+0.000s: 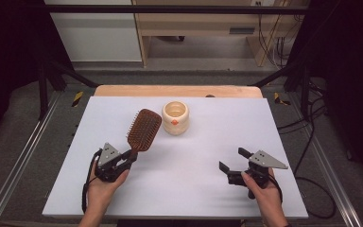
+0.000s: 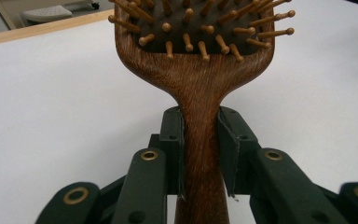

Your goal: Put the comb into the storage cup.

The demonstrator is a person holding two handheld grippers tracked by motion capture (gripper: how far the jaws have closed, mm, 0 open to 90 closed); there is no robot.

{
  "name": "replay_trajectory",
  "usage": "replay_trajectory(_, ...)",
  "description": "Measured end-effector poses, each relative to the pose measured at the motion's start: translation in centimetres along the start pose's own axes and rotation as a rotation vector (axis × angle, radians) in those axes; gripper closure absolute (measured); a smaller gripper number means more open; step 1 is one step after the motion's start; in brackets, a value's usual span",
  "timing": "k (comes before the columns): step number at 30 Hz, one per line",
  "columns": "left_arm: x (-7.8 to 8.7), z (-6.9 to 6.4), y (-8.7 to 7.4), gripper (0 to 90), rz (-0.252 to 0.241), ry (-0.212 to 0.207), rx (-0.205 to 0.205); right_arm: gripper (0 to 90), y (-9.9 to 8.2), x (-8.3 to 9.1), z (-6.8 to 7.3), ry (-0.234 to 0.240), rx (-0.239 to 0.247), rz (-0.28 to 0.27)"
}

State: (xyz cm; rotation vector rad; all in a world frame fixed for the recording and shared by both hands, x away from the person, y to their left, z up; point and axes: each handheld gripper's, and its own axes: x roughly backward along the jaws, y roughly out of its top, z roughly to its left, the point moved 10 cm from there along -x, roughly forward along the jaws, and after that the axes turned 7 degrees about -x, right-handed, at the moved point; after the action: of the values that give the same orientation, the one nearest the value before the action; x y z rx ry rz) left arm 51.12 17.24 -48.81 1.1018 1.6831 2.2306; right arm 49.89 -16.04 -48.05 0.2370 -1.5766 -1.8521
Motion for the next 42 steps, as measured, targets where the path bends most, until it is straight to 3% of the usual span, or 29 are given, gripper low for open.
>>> replay_trajectory(7, 0.0, -0.8, 0.6, 72.4, -0.038, -0.006, -0.009, 4.7, 0.1, -0.5, 1.2, 0.017, -0.018, 0.006)
replay_trajectory(15, 0.1, -1.3, 1.3, 72.4, -0.080, -0.007, -0.011, 5.0, 0.8, -1.5, 4.2, 0.077, -0.027, 0.001)
replay_trajectory(21, 0.1, -1.8, 1.6, 72.4, -0.099, -0.016, -0.018, 6.5, 2.3, -2.3, 6.8, 0.131, -0.054, -0.010)
replay_trajectory(32, 0.1, -2.4, 2.1, 72.4, -0.124, -0.024, -0.030, 6.7, 5.1, -5.3, 10.7, 0.190, -0.048, 0.002)
replay_trajectory(42, 0.3, -2.6, 2.5, 72.4, -0.144, -0.023, -0.040, 6.5, 7.3, -7.4, 12.6, 0.219, -0.050, 0.004)
